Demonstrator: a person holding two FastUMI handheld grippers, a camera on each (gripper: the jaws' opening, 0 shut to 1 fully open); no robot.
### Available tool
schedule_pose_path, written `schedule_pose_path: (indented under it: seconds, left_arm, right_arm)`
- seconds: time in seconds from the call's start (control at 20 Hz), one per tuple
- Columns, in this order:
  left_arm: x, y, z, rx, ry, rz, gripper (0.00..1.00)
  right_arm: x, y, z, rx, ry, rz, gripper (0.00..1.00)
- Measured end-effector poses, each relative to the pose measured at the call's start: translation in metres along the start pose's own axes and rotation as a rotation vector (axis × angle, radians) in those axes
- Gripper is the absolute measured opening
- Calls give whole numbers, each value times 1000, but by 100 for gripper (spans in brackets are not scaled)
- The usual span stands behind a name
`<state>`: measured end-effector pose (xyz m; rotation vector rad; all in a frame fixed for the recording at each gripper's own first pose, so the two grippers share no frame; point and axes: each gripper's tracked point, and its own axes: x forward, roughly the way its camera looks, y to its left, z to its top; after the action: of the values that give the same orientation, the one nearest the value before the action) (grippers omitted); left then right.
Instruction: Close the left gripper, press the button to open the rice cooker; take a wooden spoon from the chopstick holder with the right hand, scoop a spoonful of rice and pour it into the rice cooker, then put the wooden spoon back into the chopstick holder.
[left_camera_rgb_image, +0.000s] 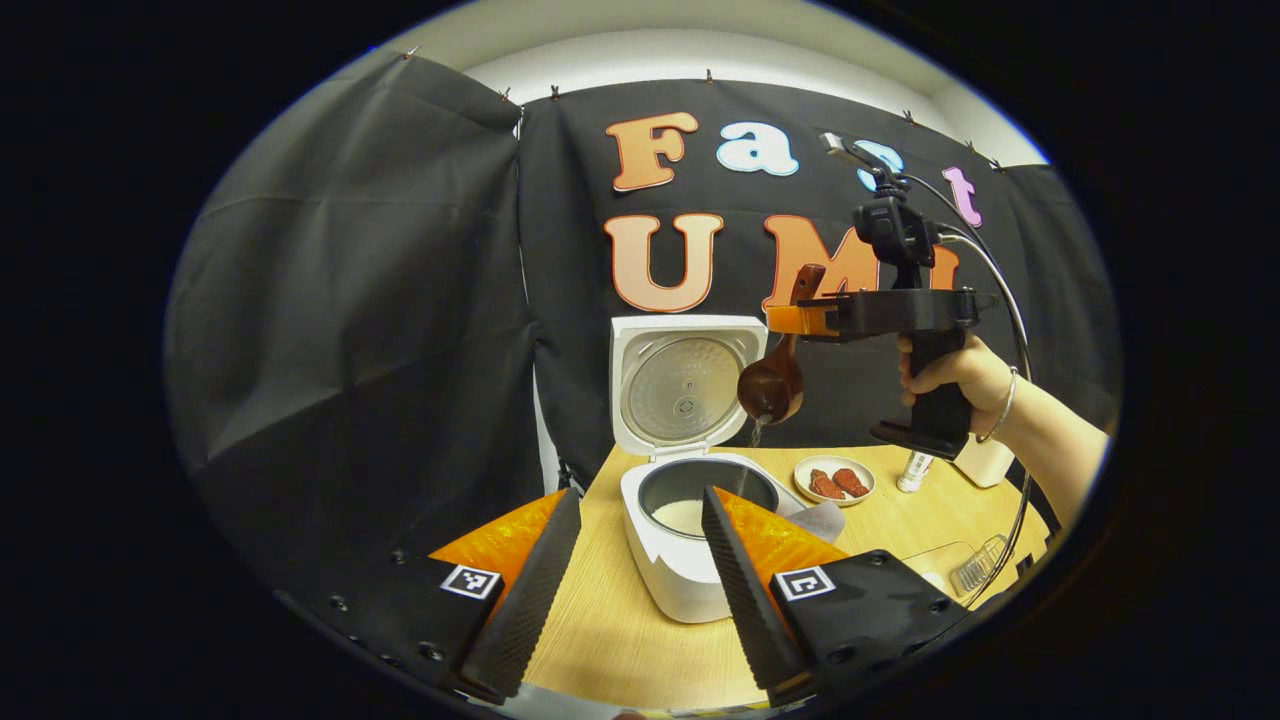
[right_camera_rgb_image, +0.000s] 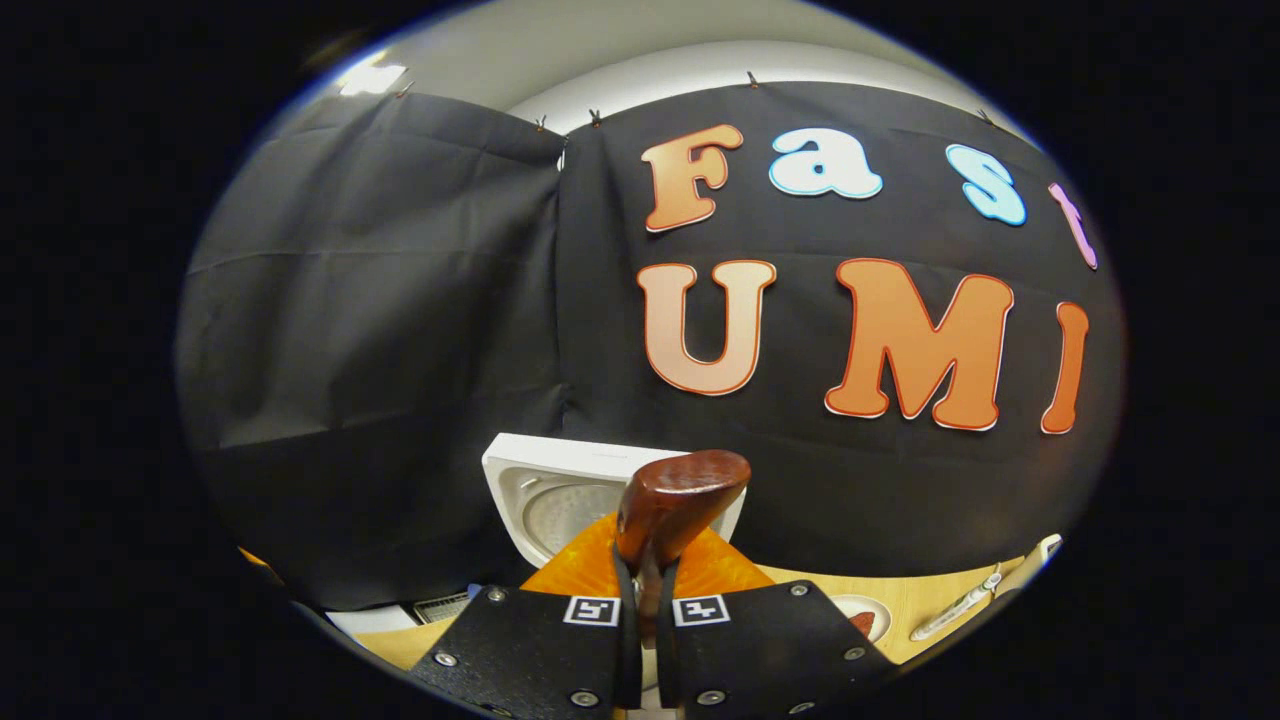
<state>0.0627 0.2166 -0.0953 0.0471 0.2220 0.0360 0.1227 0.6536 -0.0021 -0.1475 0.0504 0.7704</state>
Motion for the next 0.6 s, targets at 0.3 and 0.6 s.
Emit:
schedule_pose_path:
  seconds: [0.3, 0.6]
  left_arm:
    - [1, 0, -1, 27, 2, 13, 85]
    - [-2, -10, 6, -10, -7, -8, 84]
  right_arm:
    - [-9, 7, 4, -102, -30, 37, 5]
    - [-21, -13, 3, 16, -2, 30, 5]
